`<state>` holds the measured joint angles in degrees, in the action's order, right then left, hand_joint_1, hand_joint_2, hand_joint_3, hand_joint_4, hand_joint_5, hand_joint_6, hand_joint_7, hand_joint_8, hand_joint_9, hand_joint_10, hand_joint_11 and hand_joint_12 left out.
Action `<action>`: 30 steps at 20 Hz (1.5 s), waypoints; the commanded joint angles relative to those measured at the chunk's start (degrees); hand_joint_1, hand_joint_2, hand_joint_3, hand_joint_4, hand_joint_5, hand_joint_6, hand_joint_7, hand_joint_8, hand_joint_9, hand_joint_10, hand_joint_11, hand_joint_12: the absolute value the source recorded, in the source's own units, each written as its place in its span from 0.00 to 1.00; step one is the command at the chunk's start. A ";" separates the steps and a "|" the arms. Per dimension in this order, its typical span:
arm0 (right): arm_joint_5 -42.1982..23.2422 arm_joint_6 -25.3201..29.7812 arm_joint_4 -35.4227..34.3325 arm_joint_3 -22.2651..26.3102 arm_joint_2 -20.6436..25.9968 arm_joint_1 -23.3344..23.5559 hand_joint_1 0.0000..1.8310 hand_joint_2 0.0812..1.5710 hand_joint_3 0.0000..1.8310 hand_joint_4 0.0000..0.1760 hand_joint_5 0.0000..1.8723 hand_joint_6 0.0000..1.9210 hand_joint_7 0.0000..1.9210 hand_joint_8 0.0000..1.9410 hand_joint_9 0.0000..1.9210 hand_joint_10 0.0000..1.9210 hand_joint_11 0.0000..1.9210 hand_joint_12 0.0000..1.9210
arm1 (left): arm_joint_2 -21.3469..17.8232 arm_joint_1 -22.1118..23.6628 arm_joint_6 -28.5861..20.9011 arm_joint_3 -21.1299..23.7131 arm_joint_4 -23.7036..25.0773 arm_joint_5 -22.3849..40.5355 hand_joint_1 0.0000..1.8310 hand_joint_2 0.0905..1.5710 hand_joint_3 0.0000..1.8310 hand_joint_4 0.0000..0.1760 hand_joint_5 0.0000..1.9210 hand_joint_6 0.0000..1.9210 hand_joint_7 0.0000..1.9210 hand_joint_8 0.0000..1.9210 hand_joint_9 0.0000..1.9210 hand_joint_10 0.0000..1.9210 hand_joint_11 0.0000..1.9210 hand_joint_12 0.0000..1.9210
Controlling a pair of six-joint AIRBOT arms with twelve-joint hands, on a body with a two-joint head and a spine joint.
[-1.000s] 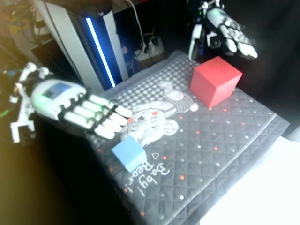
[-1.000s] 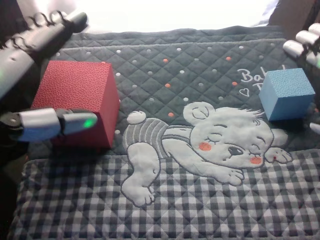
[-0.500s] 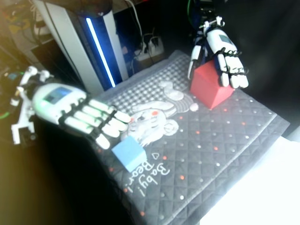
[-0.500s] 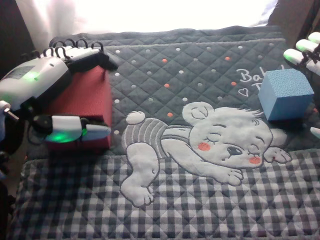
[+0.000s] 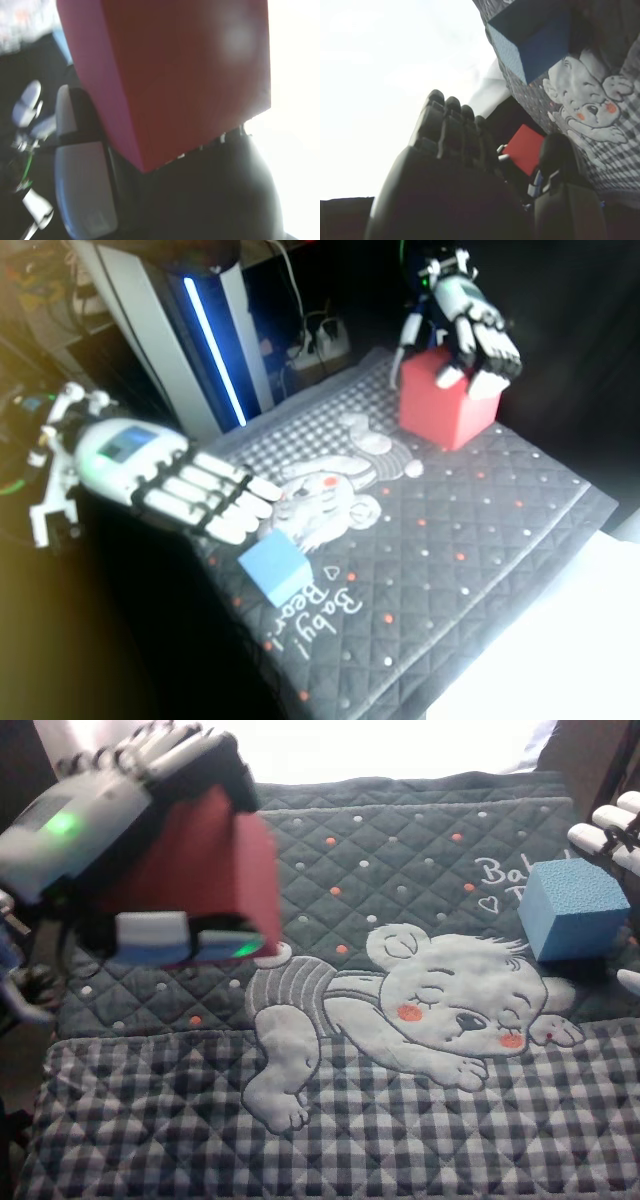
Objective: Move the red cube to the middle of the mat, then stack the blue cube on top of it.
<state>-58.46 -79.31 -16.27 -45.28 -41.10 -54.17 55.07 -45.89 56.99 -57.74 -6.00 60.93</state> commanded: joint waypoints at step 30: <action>6.55 22.99 3.19 -12.90 -4.87 8.04 0.52 0.66 0.02 0.00 0.00 0.00 0.00 0.00 0.04 0.02 0.00 0.27 | -1.77 -7.77 -2.42 2.67 -5.35 16.76 0.29 0.52 0.00 0.77 0.00 0.00 0.00 0.00 0.00 0.00 0.00 0.00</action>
<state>-47.16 -56.55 -13.04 -58.26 -46.52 -46.24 53.30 -54.70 54.68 -54.87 -12.14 69.01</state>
